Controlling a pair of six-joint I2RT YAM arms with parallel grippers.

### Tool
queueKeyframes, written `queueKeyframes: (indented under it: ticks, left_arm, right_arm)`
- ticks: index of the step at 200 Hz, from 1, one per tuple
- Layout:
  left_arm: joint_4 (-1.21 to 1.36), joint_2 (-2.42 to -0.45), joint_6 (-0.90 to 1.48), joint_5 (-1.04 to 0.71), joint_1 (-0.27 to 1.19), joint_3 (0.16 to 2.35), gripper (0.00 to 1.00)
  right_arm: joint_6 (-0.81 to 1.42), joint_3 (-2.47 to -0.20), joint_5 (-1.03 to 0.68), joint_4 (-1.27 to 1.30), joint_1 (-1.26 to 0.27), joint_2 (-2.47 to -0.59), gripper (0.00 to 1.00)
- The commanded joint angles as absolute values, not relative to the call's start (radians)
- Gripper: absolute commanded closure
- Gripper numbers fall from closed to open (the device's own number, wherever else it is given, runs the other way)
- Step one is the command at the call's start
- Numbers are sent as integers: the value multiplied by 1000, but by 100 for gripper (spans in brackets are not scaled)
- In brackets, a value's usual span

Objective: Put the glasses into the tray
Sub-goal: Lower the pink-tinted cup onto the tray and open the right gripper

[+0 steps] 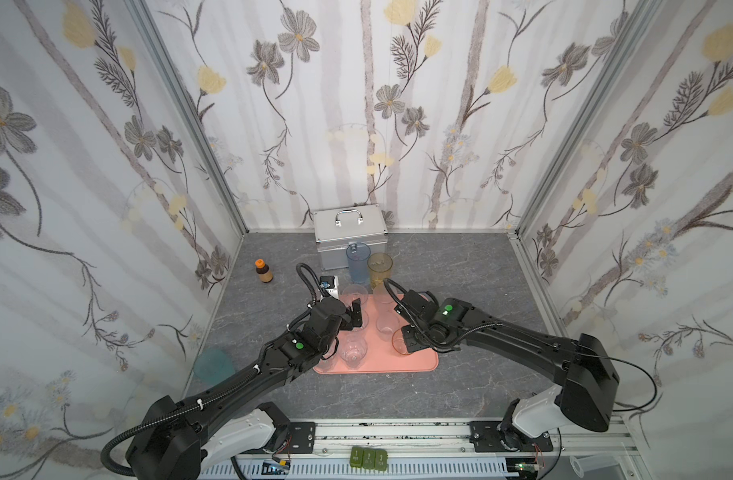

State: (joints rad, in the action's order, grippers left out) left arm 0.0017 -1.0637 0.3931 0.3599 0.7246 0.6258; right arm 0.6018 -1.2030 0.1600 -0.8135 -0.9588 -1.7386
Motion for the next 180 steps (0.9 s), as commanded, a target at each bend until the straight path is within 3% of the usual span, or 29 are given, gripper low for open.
queueKeyframes:
  ticks: [1, 73, 120, 153, 180]
  left_arm:
    - [3, -1051, 414, 337, 719, 619, 3]
    - [5, -1055, 407, 338, 711, 611, 3]
    - [5, -1043, 400, 344, 710, 609, 3]
    - [3, -1048, 422, 329, 710, 609, 3]
    - [3, -1047, 452, 304, 713, 609, 4]
  right_arm:
    - [623, -1257, 173, -812, -1000, -1811, 97]
    - [621, -1305, 167, -807, -1050, -1951, 91]
    - [637, -1297, 76, -735, -1026, -1861, 64]
    - [664, -1258, 25, -667, -927, -1743, 57]
    - [745, -1106, -122, -431, -793, -1656, 55]
